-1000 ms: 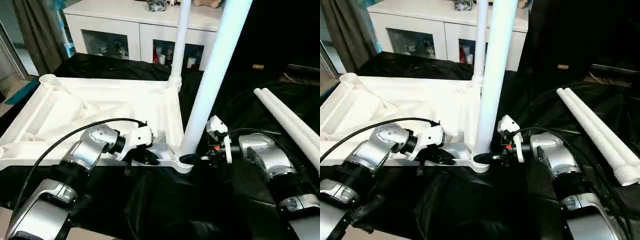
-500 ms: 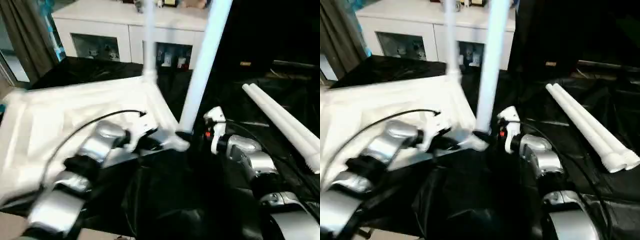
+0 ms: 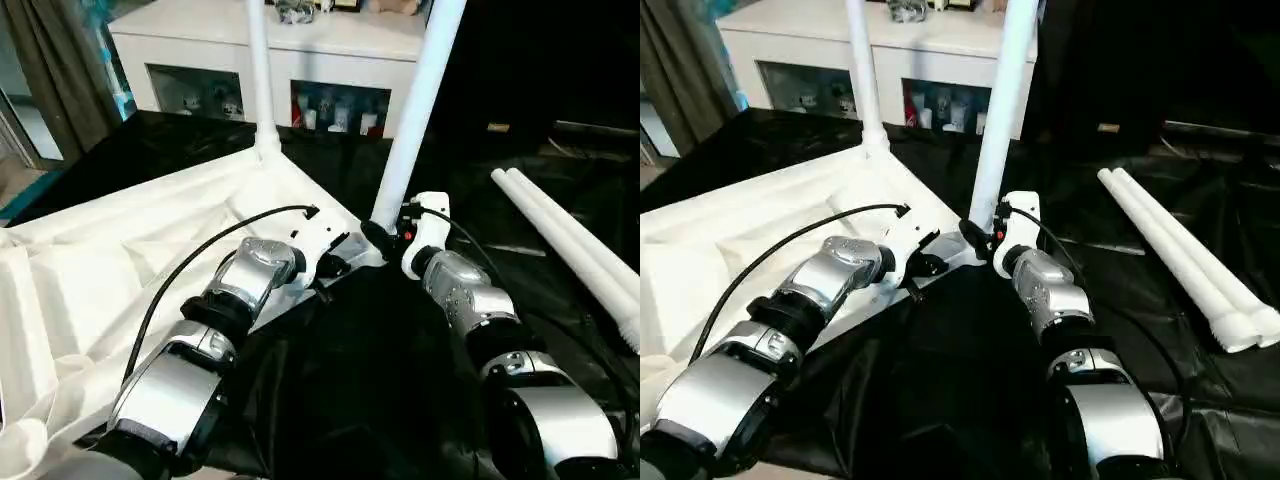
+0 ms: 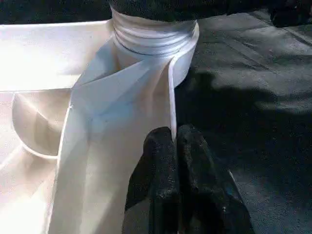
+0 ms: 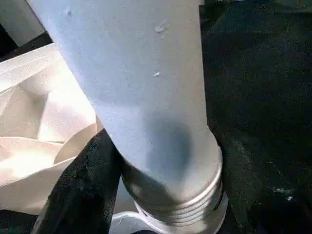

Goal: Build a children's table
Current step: Rotate leg to tighten

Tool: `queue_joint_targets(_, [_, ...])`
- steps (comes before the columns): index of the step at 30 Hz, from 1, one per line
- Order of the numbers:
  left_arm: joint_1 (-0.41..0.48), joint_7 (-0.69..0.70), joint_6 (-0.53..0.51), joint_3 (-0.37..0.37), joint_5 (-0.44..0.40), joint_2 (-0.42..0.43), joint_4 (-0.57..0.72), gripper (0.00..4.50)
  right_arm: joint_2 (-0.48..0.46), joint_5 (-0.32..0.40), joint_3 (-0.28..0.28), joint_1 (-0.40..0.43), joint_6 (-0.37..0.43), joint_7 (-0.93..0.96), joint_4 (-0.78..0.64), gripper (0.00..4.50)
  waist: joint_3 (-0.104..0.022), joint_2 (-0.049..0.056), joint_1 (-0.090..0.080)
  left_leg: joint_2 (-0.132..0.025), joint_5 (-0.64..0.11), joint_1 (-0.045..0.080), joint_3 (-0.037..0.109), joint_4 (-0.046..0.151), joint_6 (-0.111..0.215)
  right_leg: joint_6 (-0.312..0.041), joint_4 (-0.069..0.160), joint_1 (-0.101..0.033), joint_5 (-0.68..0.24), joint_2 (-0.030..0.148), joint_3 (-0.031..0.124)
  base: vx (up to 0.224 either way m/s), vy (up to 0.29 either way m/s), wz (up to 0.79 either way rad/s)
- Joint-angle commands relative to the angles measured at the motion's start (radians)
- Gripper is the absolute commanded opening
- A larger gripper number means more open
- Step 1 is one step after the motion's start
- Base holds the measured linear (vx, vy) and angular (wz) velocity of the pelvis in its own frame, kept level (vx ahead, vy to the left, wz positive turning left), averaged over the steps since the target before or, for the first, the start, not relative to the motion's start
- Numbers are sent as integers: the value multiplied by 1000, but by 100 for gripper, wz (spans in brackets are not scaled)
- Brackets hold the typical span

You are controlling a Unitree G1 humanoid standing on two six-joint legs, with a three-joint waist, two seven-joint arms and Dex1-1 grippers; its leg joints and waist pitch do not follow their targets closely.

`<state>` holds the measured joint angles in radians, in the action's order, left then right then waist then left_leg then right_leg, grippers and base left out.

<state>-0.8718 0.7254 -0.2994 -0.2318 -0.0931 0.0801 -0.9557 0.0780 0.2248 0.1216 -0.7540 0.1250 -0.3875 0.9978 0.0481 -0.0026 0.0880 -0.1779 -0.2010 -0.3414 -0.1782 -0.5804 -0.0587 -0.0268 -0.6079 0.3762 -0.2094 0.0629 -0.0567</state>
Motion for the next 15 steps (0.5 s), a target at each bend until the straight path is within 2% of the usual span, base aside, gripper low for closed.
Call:
queue_joint_targets(1, [-41, 0, 20, 3, 8, -22, 2, 0, -33, -35, -17, 56, 68, 26, 152, 259, -42, 1, -1, -58, -254, 2, 25, 85, 15, -194, 98, -24, -311, 102, 56, 0, 0, 0])
queue_joint_targets(5, [-43, -5, 24, 7, 5, -21, -4, 0, -34, -41, -12, 49, 50, 29, 164, 259, -39, -1, -2, -59, -271, 3, 25, 87, 13, -187, 103, -21, -350, 103, 56, 0, 0, 0])
queue_joint_targets(9, [-42, 0, 34, 7, 3, -18, -5, 0, -25, -74, -44, 45, 13, 21, 153, 259, -38, -1, -3, -60, -287, 3, 27, 90, 7, -175, 106, -19, -384, 103, 56, 0, 0, 0])
queue_joint_targets(10, [-40, 9, 45, 4, 2, -14, -4, 0, -26, -59, -33, 39, 10, 3, 145, 259, -38, -1, -3, -60, -291, 4, 27, 91, 10, -172, 108, -18, -390, 103, 57, 0, 0, 0])
queue_joint_targets(11, [-37, 15, 51, 1, 2, -12, -2, 0, -20, -57, -34, 34, 3, -15, 140, 294, -38, 2, -3, -61, -289, 4, 28, 91, 9, -173, 107, -19, -385, 103, 57, 0, 0, 0])
queue_joint_targets(12, [-37, 15, 51, 1, 2, -12, -2, 0, -20, -57, -34, 34, 3, -15, 140, 294, -40, 1, -4, -61, -281, 2, 27, 91, 11, -175, 106, -20, -366, 102, 57, 0, 0, 0])
queue_joint_targets(15, [-32, 23, 58, -3, 0, -7, 4, 0, -9, -56, -34, 26, -15, -41, 133, 332, -43, 0, -2, -62, -247, -2, 25, 88, 19, -191, 100, -23, -306, 102, 57, 0, 0, 0])
